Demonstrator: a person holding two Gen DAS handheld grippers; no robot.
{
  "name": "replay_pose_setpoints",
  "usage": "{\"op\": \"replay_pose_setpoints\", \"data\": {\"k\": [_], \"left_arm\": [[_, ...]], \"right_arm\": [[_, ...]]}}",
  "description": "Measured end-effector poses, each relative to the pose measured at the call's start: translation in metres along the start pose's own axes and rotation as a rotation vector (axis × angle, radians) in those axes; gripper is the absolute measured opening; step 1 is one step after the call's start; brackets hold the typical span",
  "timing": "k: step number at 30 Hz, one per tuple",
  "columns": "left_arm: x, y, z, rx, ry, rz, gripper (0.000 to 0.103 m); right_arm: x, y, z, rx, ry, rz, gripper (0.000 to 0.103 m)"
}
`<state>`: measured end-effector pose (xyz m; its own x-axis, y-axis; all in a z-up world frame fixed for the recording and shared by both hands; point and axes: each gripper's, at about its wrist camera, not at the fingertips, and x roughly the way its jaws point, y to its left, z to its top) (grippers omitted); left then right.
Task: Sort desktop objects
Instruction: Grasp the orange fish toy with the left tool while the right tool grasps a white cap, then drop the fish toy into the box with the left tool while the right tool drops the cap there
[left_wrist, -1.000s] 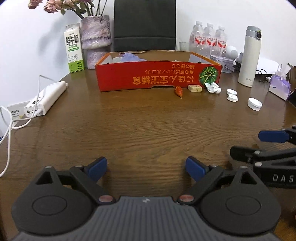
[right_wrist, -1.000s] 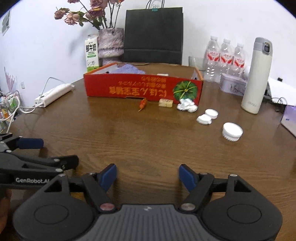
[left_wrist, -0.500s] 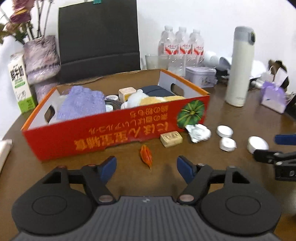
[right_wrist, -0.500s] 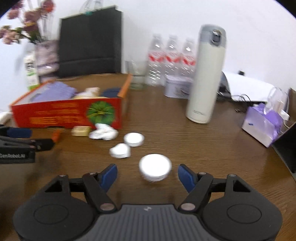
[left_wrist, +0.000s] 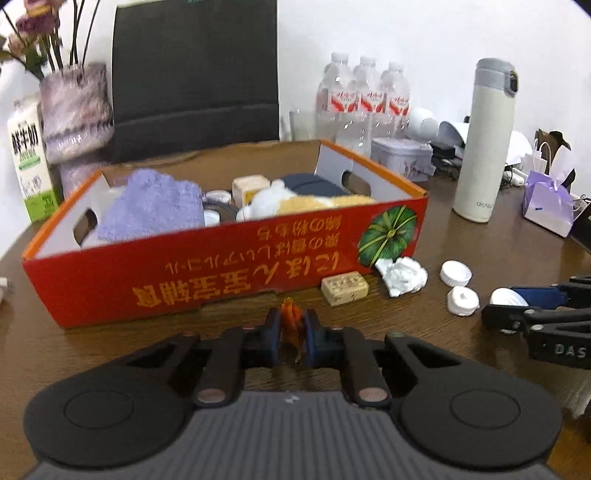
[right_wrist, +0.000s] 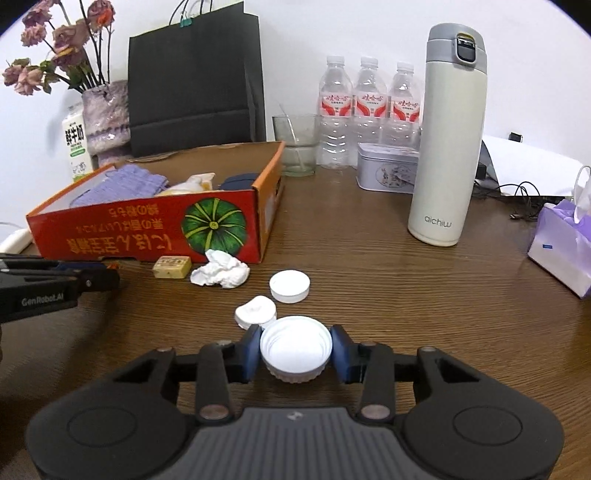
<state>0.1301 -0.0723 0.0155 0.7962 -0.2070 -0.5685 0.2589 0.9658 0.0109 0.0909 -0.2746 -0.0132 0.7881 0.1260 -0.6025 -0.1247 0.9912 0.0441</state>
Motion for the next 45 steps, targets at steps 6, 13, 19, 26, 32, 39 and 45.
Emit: {"op": "replay_pose_setpoints", "data": {"k": [6,13,19,26,32,39,45], "left_arm": [[-0.039,-0.006,-0.006,-0.006,-0.036,-0.011,0.014],[-0.097,-0.004,-0.029,0.004,-0.059,-0.005,0.014],[-0.146,0.003,-0.047,-0.042,-0.082,-0.006,0.014],[-0.167,0.02,-0.035,-0.062,-0.133,0.012,0.014],[-0.136,0.055,0.031,-0.064,-0.137,-0.039,0.014],[-0.021,0.093,0.123,-0.118,-0.004,-0.035,0.014],[0.079,0.118,0.156,-0.229,0.12,-0.024,0.015]], "right_arm": [[-0.01,0.001,-0.001,0.016,-0.01,-0.008,0.039],[-0.042,0.04,-0.022,0.004,-0.009,0.09,0.039],[-0.08,0.087,-0.036,-0.091,-0.029,0.194,0.039],[-0.116,0.108,-0.015,-0.146,-0.114,0.243,0.039],[-0.103,0.095,0.054,-0.142,-0.192,0.235,0.039],[0.012,0.064,0.186,0.025,-0.087,0.336,0.039],[0.151,0.059,0.245,0.131,0.13,0.334,0.039]]}}
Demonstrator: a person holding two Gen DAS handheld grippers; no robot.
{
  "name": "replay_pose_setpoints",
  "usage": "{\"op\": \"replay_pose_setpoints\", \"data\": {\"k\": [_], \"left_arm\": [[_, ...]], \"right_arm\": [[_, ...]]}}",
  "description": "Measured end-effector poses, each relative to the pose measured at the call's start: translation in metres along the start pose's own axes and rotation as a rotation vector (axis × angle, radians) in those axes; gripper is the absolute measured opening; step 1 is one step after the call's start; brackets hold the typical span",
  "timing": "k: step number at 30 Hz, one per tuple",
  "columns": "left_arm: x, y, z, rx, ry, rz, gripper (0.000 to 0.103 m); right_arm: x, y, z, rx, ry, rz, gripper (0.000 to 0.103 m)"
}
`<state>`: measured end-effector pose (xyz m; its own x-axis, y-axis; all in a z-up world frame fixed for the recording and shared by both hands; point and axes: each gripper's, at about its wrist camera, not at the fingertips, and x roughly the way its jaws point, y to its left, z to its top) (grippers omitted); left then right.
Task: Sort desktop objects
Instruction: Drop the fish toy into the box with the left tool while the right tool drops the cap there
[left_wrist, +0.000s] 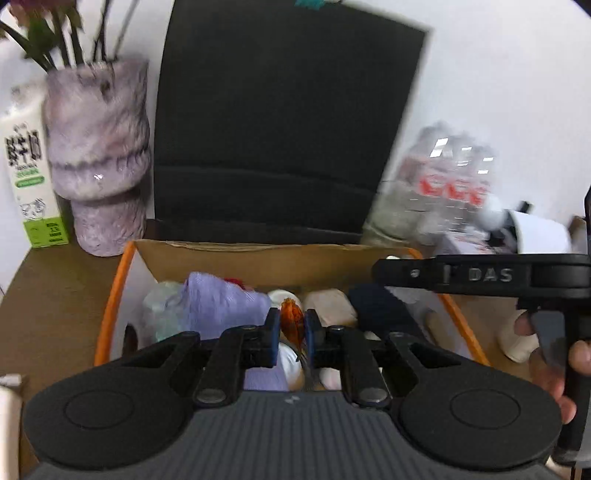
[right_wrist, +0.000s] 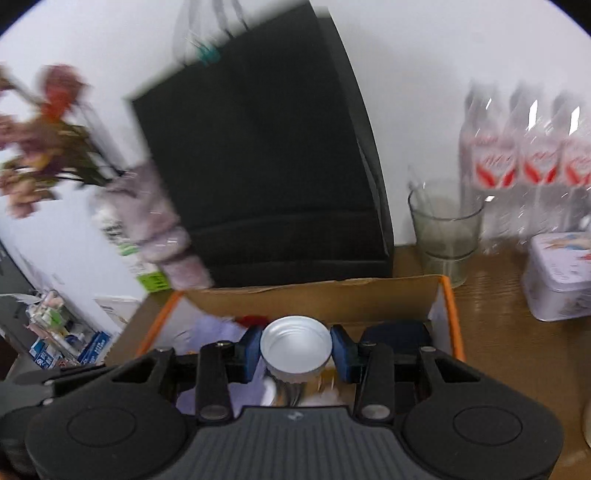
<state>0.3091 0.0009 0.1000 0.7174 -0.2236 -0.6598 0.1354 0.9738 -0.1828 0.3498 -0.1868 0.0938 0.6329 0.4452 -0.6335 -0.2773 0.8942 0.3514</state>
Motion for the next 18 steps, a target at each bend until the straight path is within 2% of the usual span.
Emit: {"op": "replay_pose_setpoints", "data": {"k": [3,4,5,6,7,11,16,18], "left_arm": [[0.039,0.007,0.013,-0.027,0.058,0.024,0.018],[0.048,0.008,0.015,-0.029,0.075,0.02,0.024],[0.053,0.008,0.017,-0.026,0.078,0.013,0.041],[0.055,0.008,0.018,-0.019,0.064,0.016,0.052],[0.053,0.007,0.019,-0.01,0.042,0.028,0.054],[0.033,0.005,0.019,0.011,-0.009,0.062,0.057],[-0.01,-0.005,0.007,0.03,-0.048,0.102,0.061],[-0.03,-0.011,-0.006,0.028,-0.072,0.115,0.071]], "right_arm": [[0.049,-0.012,0.017,0.021,0.069,-0.074,0.041],[0.062,-0.016,0.02,0.034,0.097,-0.09,0.042],[0.07,-0.021,0.02,0.048,0.116,-0.095,0.046],[0.075,-0.026,0.02,0.057,0.127,-0.093,0.049],[0.076,-0.029,0.02,0.061,0.124,-0.087,0.052],[0.055,-0.037,0.017,0.071,0.072,-0.06,0.06],[0.012,-0.022,-0.001,0.01,0.027,-0.084,0.064],[-0.008,-0.015,-0.016,-0.023,0.012,-0.103,0.065]]}}
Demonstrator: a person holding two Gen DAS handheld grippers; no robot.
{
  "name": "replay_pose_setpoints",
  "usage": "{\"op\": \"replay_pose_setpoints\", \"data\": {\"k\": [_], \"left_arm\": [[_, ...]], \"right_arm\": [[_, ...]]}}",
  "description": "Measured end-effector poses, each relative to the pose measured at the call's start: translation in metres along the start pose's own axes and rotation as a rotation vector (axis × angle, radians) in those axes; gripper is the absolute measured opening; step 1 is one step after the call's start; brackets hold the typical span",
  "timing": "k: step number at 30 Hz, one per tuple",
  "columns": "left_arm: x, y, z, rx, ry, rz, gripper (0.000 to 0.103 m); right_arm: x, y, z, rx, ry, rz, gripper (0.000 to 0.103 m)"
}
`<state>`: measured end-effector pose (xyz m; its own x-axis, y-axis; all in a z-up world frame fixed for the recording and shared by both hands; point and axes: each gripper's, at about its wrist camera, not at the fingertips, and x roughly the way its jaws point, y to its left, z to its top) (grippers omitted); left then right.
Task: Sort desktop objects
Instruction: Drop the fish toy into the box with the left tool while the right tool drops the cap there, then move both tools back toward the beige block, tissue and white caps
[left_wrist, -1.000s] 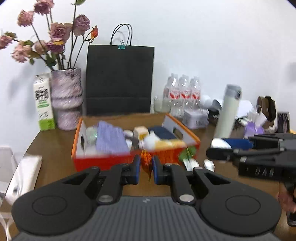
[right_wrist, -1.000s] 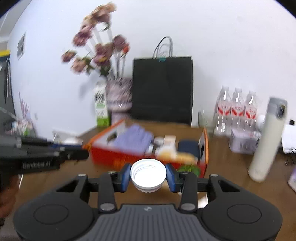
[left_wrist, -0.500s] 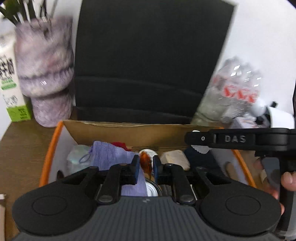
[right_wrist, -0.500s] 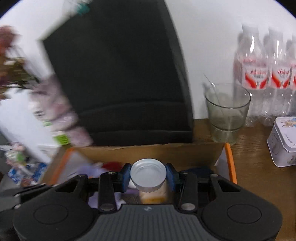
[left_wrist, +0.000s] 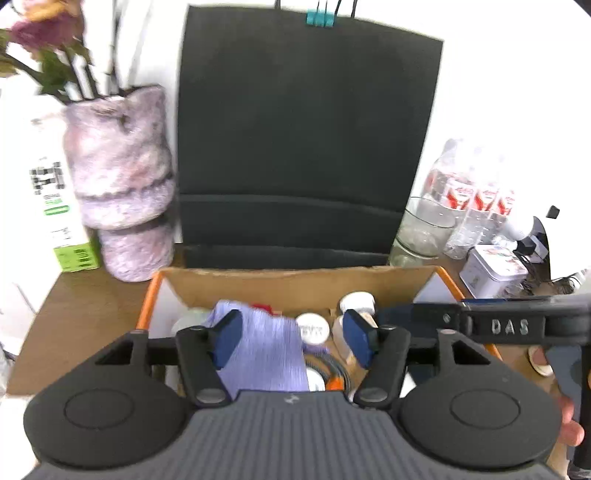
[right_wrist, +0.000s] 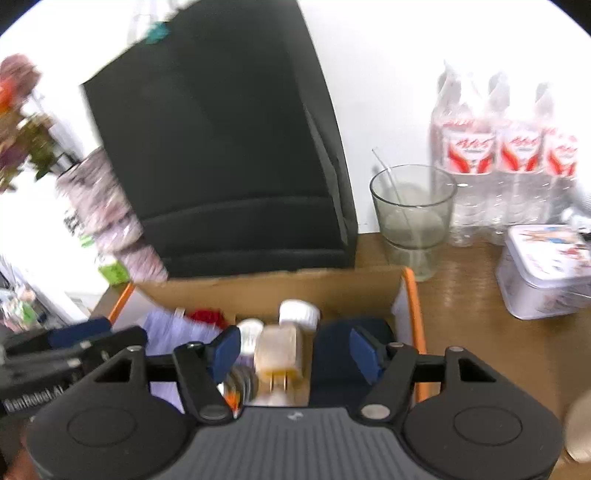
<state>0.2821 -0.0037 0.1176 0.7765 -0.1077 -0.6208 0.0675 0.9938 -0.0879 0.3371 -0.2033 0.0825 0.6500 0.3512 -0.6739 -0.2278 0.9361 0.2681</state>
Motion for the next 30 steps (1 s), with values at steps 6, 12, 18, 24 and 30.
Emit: {"op": "replay_pose_setpoints", "data": {"k": [6,12,18,24,30], "left_arm": [[-0.061,-0.003,-0.078,-0.079,-0.007,0.0,0.079],[-0.126,-0.011,-0.171,-0.081,-0.058,0.015,0.086],[-0.159,-0.019,-0.229,0.059,-0.072,0.061,0.089],[-0.171,-0.018,-0.261,0.074,-0.053,0.036,0.092],[-0.164,-0.016,-0.276,0.06,0.008,0.055,0.092]], "right_arm": [[-0.072,0.028,-0.079,-0.106,-0.103,-0.054,0.069],[-0.118,0.052,-0.165,-0.166,-0.124,-0.081,0.069],[-0.14,0.063,-0.242,-0.185,-0.095,-0.122,0.07],[-0.158,0.071,-0.297,-0.237,-0.1,-0.163,0.07],[-0.168,0.078,-0.318,-0.245,-0.116,-0.176,0.075]]}}
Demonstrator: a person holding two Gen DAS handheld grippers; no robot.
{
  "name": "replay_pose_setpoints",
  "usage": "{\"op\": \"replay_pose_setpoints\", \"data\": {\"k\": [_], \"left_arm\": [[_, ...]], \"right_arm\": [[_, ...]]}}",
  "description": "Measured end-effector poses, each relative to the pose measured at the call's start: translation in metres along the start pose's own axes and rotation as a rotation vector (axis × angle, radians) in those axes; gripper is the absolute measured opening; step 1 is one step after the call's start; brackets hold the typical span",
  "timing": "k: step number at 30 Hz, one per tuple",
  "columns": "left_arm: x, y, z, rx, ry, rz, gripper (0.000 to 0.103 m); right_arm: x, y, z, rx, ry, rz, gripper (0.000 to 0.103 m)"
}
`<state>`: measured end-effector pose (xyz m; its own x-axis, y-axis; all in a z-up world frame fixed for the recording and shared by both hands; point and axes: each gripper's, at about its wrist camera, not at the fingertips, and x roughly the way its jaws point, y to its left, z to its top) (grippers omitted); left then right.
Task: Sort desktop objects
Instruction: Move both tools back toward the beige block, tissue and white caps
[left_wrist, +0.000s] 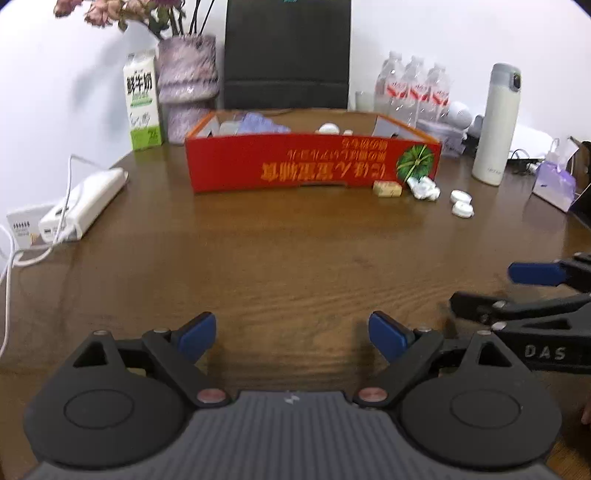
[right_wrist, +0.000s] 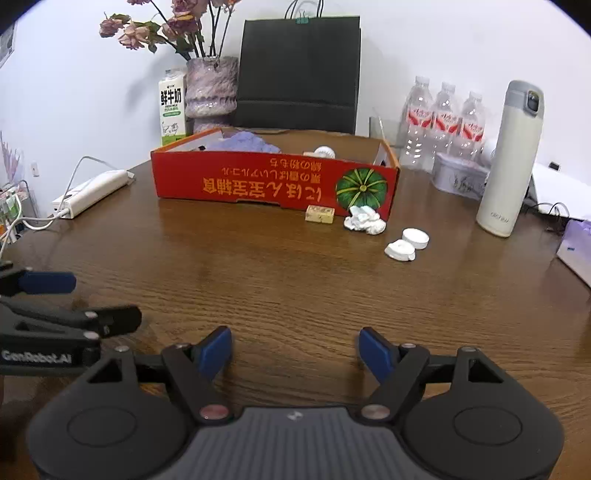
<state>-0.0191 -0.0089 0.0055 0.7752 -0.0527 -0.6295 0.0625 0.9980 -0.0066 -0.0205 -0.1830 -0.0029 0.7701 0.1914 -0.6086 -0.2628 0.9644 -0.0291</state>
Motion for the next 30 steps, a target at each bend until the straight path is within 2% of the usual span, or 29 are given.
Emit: {"op": "replay_pose_setpoints", "data": {"k": [8,14,23,30], "left_arm": [[-0.001,-0.005,-0.002,0.004,0.002,-0.016,0.095],[0.008,-0.005,0.015,-0.021,-0.004,-0.039,0.095],[0.041,-0.02,0.055,-0.004,-0.023,-0.036,0.095],[0.074,-0.033,0.083,0.012,-0.027,-0.081,0.095]], "right_arm": [[-0.001,0.004,-0.002,-0.014,0.006,-0.021,0.075],[0.005,-0.007,0.005,0.017,0.003,-0.023,0.075],[0.032,-0.049,0.046,0.066,-0.055,-0.089,0.074],[0.062,-0.077,0.082,0.075,-0.086,-0.097,0.072]]}}
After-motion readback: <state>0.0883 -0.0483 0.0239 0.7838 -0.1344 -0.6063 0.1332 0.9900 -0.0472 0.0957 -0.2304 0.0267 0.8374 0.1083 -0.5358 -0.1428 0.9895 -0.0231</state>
